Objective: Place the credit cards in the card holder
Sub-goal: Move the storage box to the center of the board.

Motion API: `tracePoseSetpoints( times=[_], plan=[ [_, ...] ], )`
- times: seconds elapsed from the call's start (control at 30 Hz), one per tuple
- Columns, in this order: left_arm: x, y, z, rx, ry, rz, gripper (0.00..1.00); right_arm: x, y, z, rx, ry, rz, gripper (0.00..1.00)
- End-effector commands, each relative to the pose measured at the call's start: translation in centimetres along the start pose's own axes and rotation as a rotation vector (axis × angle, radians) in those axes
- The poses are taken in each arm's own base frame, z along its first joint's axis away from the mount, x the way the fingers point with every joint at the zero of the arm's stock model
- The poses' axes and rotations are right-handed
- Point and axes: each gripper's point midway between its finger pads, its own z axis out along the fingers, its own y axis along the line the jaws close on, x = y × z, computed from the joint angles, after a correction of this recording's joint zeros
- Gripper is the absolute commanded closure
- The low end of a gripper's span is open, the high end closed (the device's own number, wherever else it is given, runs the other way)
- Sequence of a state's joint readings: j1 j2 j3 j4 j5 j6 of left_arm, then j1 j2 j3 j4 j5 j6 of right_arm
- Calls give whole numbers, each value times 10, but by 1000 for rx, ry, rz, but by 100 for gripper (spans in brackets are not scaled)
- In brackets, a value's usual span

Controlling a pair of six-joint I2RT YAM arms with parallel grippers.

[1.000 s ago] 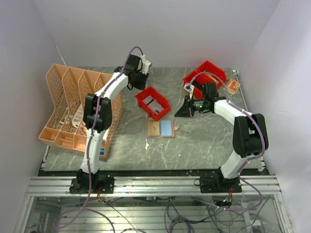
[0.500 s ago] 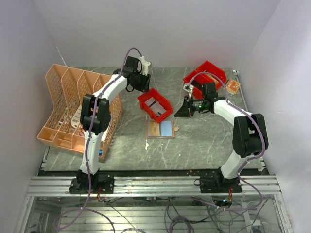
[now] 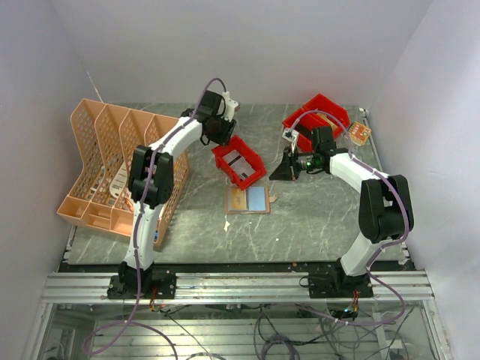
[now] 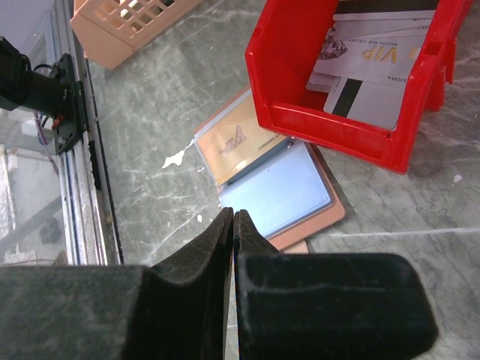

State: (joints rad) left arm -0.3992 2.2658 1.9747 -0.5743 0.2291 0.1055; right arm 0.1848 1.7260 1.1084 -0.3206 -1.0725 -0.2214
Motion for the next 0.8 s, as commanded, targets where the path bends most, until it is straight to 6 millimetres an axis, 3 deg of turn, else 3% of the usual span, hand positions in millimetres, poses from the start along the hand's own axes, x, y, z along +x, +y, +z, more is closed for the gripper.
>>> tracePoseSetpoints(
  times=[0.0,0.13,0.27,0.47,0.77],
  plan=[
    [41,5,23,-79,121,70,48,-6,0,0,-1,1,-22,96],
    [14,14,4,-145,60,80,46,-6,1,-1,-1,0,-28,95],
    [-3,9,-7,-120,49,116,43,-7,2,-1,-5,0,-27,95],
    [18,-4,9,-56,126,121,44,-6,3,-2,-8,2,-31,95],
    [39,-3,29,-47,186,111,46,-7,6,-2,-15,1,-37,94]
  ],
)
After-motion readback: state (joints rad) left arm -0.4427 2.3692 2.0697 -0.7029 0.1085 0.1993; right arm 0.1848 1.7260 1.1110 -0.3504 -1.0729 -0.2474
